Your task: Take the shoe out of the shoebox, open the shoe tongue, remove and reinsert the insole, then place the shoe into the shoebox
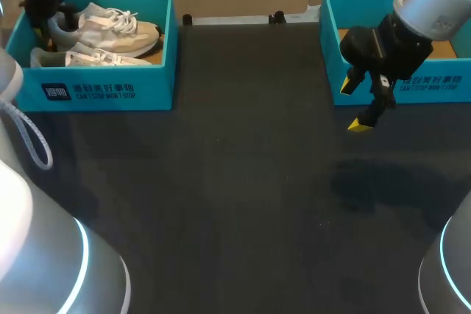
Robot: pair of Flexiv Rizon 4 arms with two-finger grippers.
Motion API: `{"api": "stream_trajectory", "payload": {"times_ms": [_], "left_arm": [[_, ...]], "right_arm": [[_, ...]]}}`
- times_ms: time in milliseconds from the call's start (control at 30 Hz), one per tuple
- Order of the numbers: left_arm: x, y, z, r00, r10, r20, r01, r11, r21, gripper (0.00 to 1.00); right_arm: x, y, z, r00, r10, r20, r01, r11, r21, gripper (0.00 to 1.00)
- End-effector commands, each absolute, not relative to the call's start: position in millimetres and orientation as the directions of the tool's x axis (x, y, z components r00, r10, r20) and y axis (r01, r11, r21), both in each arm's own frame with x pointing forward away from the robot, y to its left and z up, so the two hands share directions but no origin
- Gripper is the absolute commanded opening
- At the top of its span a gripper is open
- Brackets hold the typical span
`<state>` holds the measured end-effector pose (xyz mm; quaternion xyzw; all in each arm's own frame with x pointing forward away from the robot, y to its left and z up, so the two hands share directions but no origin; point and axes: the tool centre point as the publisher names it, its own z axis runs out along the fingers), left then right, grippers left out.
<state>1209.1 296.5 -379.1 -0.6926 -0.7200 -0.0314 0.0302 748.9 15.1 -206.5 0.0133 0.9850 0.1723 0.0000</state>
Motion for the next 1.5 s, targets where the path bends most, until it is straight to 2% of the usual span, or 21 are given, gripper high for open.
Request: {"api": "stream_trajectory", "payload": {"times_ms": [33,633,800,1100,1500], "left_arm": [[1209,301,-362,-0.032,0.997,0.076,0.999,0.034,-0.027,1.0],[1177,284,-282,-0.056,0.998,-0.007,0.998,0.056,0.004,1.0],[1151,285,-268,-0.045,0.999,-0.027,0.997,0.047,0.062,1.0],[1106,288,-259,0.029,1.0,0.008,0.997,-0.029,0.069,1.0],[1069,288,-264,0.042,0.999,0.025,0.998,-0.043,0.054,1.0]], "right_arm": [[749,15,-207,-1.0,0.026,0.004,0.026,0.941,0.338,1.0],[749,15,-207,-1.0,0.026,0.004,0.026,0.941,0.338,1.0],[749,15,-207,-1.0,0.026,0.004,0.026,0.941,0.338,1.0],[749,15,-207,-1.0,0.026,0.004,0.026,0.941,0.338,1.0],[749,15,-207,-1.0,0.026,0.004,0.026,0.941,0.338,1.0]]}}
